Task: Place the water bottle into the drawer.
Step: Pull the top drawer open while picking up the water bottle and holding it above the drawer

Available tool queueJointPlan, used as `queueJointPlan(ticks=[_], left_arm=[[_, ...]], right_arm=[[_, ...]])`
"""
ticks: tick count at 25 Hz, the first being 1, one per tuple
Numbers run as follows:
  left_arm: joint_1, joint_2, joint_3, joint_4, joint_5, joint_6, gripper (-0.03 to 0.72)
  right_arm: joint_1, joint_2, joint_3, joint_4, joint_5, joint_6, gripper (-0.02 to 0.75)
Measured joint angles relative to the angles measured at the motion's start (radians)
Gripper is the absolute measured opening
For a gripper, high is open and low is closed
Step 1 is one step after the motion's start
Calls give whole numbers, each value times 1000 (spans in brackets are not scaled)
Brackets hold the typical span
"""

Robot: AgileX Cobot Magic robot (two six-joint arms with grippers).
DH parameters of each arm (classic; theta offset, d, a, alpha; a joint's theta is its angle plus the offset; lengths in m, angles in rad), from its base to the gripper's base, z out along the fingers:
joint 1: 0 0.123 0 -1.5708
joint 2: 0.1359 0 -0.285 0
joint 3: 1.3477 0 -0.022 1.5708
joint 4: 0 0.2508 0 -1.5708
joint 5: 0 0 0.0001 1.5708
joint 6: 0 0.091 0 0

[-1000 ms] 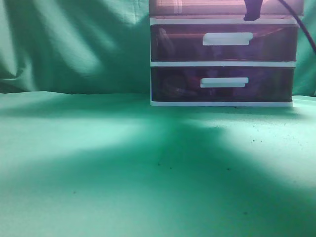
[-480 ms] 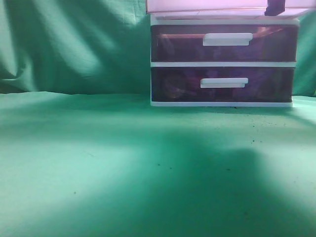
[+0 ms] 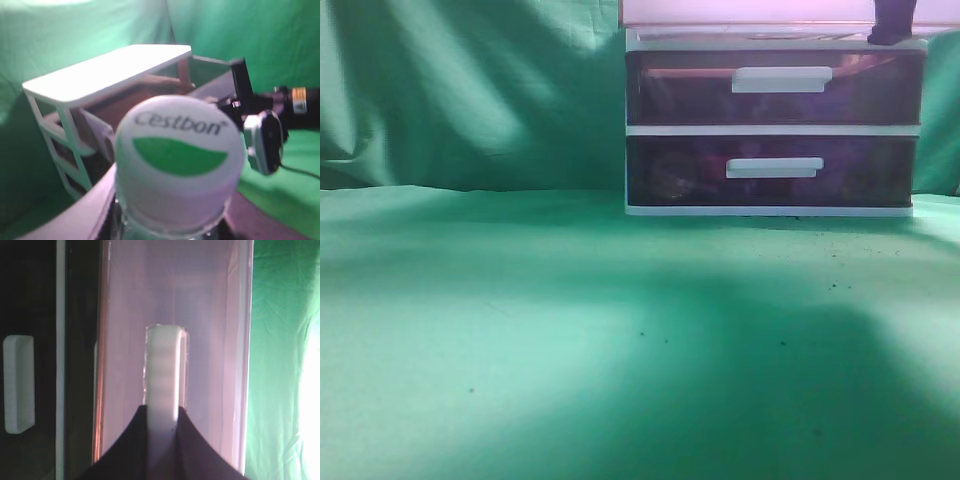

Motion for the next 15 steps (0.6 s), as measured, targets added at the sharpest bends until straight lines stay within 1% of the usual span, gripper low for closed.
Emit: queueJointPlan(ticks=[3, 6, 8, 10, 12, 15], left_arm=[[0, 49, -97, 0, 0, 0, 274], [-2, 153, -242, 43, -4, -3, 274], [-2, 239, -372, 104, -4, -38, 274], [-4, 340, -501, 170, -6, -97, 274], [-20, 434, -642, 243, -8, -156, 274], [-64, 581, -825, 345, -18, -214, 274]], right_arm=[[0, 0, 19, 2, -22, -4, 76], [0, -4, 37, 2, -41, -5, 76], [0, -5, 48, 2, -50, -6, 76], [0, -7, 47, 2, -50, -6, 76], [0, -7, 47, 2, -50, -6, 76], [0, -8, 47, 2, -50, -6, 76]])
